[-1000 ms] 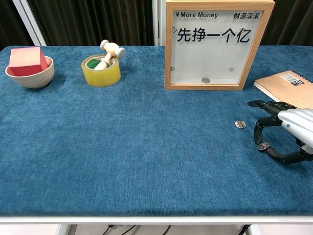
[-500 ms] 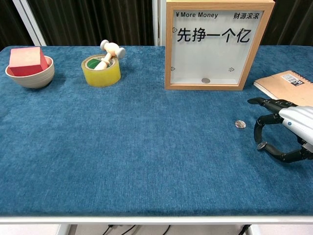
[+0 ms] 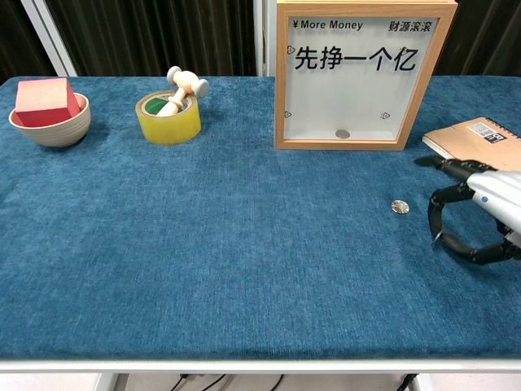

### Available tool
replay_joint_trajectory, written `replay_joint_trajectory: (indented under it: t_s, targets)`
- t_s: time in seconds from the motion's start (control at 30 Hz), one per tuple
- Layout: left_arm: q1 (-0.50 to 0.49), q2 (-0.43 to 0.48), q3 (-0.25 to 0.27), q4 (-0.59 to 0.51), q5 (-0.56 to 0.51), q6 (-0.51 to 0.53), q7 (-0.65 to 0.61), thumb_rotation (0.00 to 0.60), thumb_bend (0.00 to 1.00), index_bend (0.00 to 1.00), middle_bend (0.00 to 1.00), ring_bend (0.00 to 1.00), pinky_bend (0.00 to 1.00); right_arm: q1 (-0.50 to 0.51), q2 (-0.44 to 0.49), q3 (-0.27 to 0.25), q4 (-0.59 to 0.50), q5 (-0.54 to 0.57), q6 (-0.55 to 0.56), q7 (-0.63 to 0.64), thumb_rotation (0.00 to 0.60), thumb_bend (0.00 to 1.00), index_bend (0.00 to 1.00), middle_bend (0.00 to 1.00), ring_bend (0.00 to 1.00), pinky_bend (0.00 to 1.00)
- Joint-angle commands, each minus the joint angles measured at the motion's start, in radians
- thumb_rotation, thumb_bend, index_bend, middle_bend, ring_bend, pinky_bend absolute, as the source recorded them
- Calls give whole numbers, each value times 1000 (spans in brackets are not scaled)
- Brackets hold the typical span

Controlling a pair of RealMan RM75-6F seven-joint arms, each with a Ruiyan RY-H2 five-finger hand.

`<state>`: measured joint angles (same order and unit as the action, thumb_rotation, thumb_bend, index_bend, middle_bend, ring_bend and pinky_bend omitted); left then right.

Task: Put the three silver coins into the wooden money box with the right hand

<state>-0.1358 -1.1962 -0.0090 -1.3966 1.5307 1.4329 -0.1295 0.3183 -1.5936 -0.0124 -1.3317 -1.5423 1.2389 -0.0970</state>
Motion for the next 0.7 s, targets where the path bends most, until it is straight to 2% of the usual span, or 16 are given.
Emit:
replay_joint_trajectory:
  t_s: [0.03, 0.13, 0.23, 0.4, 0.57, 0.7]
  targets:
    - [0, 2, 1, -4, 1, 0, 4, 600, 29, 8, 0, 0, 0, 0, 34, 26, -46, -14, 42, 19, 600, 437, 680, 4, 0, 0]
    - [0, 4, 1, -10, 4, 2, 10, 600, 29, 8, 0, 0, 0, 6, 90, 68, -123, -19, 87, 30, 600, 443, 685, 6, 0, 0]
    - [0, 6, 0, -17, 7, 7, 15, 599, 30, 8, 0, 0, 0, 16, 179, 144, -240, -14, 142, 30, 600, 452, 689, 10, 0, 0]
    - [0, 5, 1, -22, 9, 7, 18, 600, 29, 8, 0, 0, 0, 49, 280, 268, -363, 55, 156, -20, 600, 453, 706, 21, 0, 0]
    - [-1, 8, 4, -32, 18, 11, 25, 600, 30, 8, 0, 0, 0, 135, 338, 417, -441, 236, 75, -124, 600, 454, 712, 25, 0, 0]
    - [0, 11, 5, -43, 25, 18, 29, 600, 30, 8, 0, 0, 0, 225, 353, 498, -465, 434, -19, -251, 600, 454, 723, 30, 0, 0]
